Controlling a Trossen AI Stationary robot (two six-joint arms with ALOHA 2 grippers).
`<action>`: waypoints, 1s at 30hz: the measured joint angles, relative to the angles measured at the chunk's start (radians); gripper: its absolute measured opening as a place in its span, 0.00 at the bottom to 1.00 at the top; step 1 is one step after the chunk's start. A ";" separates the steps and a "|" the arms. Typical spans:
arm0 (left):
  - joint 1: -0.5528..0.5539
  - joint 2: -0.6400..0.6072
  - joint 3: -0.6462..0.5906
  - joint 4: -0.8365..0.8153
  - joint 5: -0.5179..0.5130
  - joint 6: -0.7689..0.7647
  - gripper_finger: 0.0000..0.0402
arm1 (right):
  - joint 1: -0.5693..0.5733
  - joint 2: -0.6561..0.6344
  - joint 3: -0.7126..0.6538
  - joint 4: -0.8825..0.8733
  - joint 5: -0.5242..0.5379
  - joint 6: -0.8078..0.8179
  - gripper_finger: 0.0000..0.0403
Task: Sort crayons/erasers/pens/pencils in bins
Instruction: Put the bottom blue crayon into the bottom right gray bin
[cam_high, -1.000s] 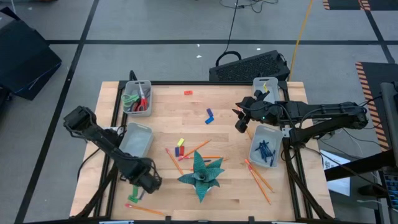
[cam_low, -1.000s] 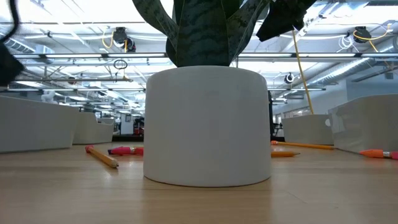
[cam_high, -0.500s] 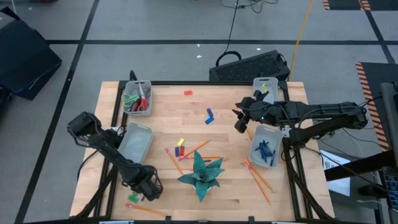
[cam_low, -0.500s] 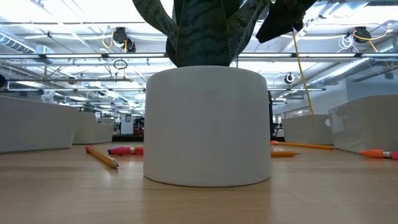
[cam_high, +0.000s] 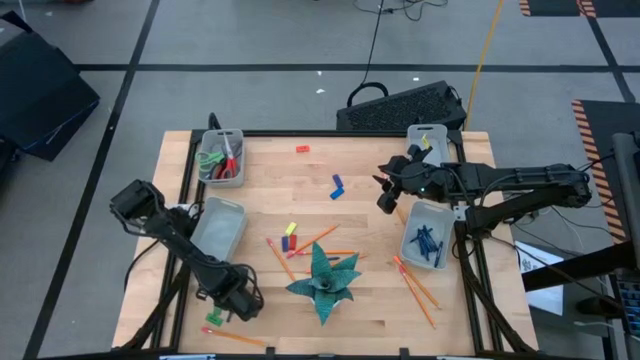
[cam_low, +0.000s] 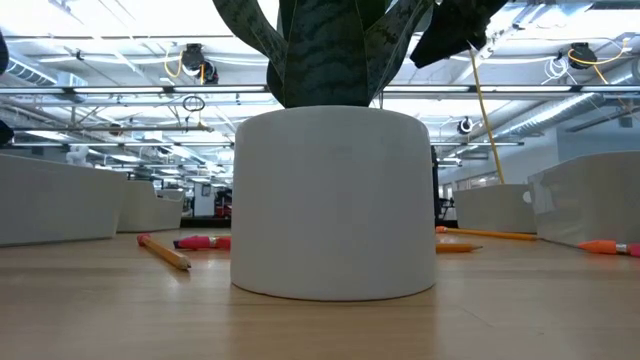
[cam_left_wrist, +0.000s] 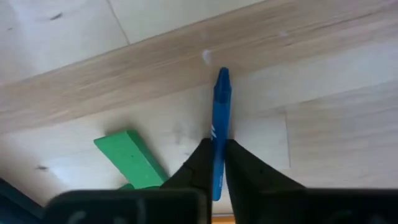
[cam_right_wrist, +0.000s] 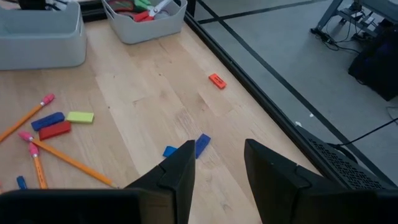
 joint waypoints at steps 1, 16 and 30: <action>0.004 0.000 0.000 0.000 -0.001 -0.001 0.04 | 0.000 -0.005 0.000 0.003 -0.001 0.000 0.32; 0.116 -0.189 0.006 0.047 -0.223 -0.033 0.04 | -0.091 -0.129 0.000 -0.065 -0.190 -0.084 0.32; 0.459 -0.289 0.352 -0.162 -0.592 0.646 0.05 | -0.213 -0.168 0.000 -0.103 -0.376 -0.184 0.32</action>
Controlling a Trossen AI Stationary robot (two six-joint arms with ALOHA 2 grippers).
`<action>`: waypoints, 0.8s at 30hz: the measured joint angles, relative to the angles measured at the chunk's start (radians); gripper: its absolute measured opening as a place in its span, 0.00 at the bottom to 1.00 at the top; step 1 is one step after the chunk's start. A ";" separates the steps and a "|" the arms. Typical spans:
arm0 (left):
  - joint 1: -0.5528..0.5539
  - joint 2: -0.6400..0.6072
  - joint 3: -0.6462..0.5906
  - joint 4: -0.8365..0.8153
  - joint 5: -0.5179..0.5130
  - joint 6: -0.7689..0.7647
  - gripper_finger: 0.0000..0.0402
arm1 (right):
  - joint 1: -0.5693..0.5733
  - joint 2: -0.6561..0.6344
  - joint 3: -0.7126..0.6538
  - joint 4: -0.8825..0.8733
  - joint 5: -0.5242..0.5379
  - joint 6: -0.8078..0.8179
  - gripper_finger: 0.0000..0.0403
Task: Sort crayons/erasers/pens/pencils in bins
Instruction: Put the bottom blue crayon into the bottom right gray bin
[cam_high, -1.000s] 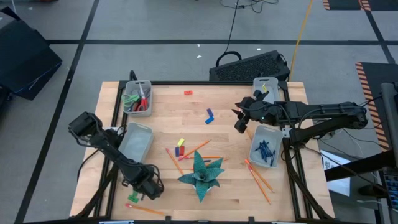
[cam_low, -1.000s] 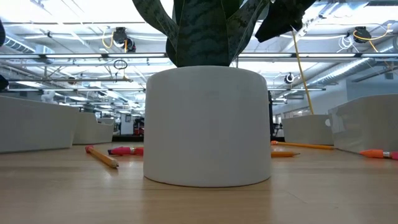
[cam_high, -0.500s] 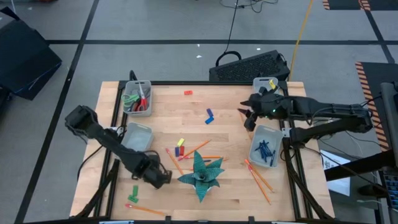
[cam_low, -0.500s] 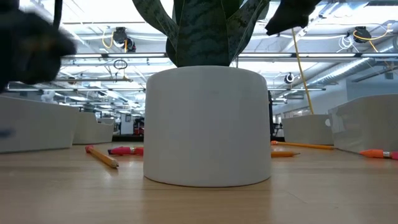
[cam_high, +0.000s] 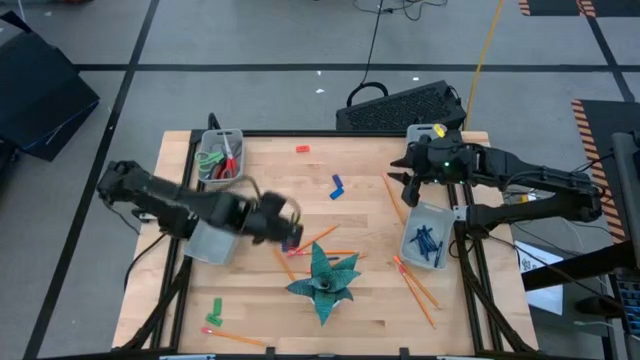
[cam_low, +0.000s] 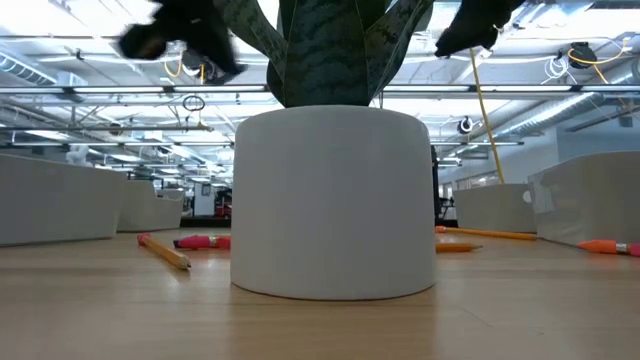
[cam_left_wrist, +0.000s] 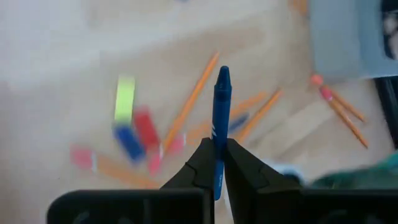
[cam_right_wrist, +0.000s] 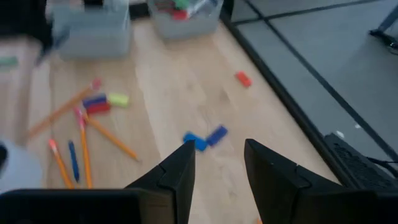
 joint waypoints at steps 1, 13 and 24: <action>0.036 0.002 0.024 0.020 -0.001 0.087 0.05 | 0.000 0.009 0.000 -0.023 0.001 -0.020 0.32; 0.350 0.007 0.116 0.592 0.264 0.969 0.05 | 0.057 0.098 0.028 0.255 -0.257 0.324 0.32; 0.410 0.006 0.117 0.919 0.526 1.122 0.05 | 0.089 0.273 0.028 0.779 -0.217 0.334 0.36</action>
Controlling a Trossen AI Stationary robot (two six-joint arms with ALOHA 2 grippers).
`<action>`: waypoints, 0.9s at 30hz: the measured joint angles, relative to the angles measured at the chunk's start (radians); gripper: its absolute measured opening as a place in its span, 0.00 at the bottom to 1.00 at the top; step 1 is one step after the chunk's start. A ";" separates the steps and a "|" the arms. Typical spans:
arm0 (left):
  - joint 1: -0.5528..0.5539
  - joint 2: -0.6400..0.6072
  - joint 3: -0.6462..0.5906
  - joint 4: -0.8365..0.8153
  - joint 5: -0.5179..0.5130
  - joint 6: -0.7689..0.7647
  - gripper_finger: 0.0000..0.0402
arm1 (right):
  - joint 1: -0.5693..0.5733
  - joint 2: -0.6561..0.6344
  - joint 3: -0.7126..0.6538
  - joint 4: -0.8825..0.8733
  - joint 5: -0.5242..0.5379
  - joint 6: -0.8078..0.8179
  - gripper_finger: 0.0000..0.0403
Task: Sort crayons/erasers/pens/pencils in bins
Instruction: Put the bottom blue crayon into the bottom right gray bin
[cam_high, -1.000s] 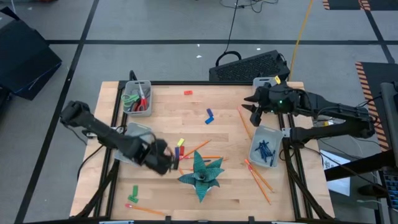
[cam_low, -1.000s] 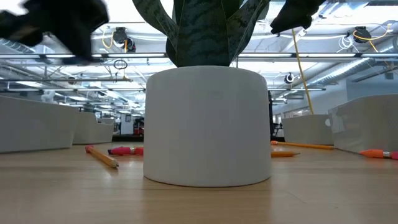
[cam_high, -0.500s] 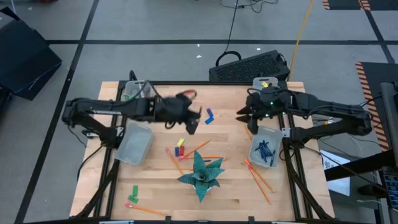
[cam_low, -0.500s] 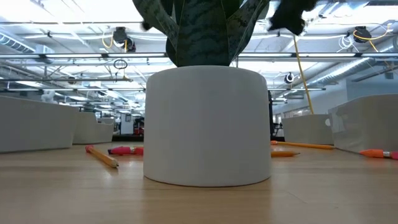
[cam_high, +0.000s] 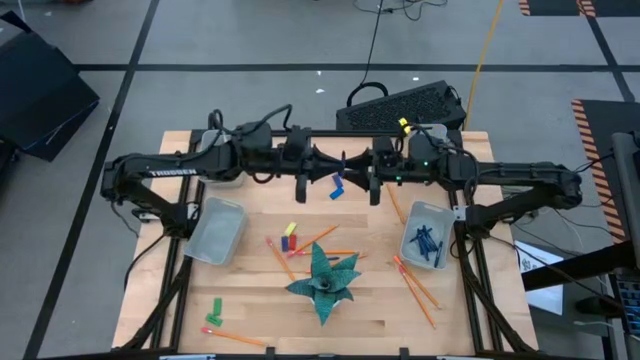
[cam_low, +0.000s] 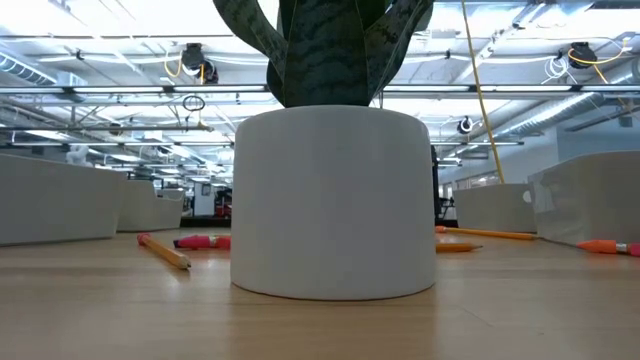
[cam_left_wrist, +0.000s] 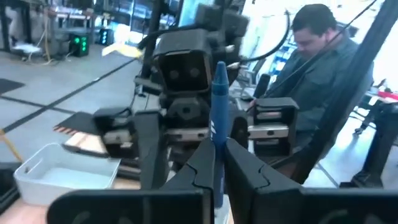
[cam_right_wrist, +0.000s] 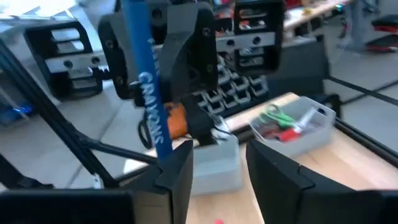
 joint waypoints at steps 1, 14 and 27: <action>-0.001 -0.001 0.000 0.000 0.006 0.003 0.05 | 0.000 0.008 0.000 0.013 -0.009 0.008 0.36; 0.012 0.001 0.000 -0.039 0.057 0.009 0.05 | 0.013 -0.037 0.000 -0.127 -0.069 0.017 0.42; 0.018 0.001 0.000 0.007 0.038 0.019 0.05 | 0.012 -0.005 0.000 0.057 -0.061 -0.015 0.40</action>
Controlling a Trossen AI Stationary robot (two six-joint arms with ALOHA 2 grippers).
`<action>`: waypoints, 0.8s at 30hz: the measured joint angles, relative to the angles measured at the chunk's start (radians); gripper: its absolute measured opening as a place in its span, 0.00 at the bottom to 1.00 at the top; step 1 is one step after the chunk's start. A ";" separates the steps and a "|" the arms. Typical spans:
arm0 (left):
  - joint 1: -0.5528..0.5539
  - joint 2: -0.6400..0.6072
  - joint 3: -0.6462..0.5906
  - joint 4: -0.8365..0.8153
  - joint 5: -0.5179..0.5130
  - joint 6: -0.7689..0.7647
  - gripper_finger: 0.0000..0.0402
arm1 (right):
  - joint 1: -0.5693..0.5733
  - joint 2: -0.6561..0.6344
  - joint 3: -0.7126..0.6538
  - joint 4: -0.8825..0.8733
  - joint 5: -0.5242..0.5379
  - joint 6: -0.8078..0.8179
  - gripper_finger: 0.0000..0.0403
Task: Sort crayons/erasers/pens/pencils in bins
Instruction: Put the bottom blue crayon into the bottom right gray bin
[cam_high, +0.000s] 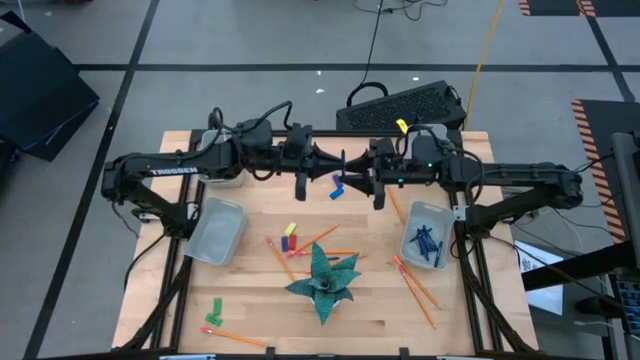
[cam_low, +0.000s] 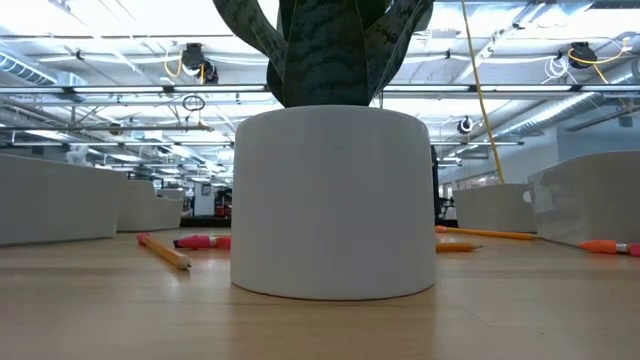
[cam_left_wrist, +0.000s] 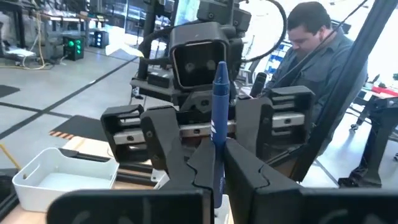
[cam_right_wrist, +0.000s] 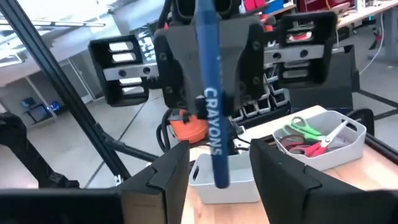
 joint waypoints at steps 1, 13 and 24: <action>0.000 0.000 0.000 -0.001 -0.008 0.000 0.05 | 0.000 0.002 0.000 0.000 0.000 -0.001 0.39; -0.001 0.000 0.000 -0.016 -0.022 0.021 0.07 | 0.000 0.022 0.000 0.025 -0.004 -0.023 0.06; 0.027 -0.117 -0.001 -0.164 -0.046 0.078 0.27 | 0.000 -0.013 0.001 -0.031 -0.003 0.025 0.05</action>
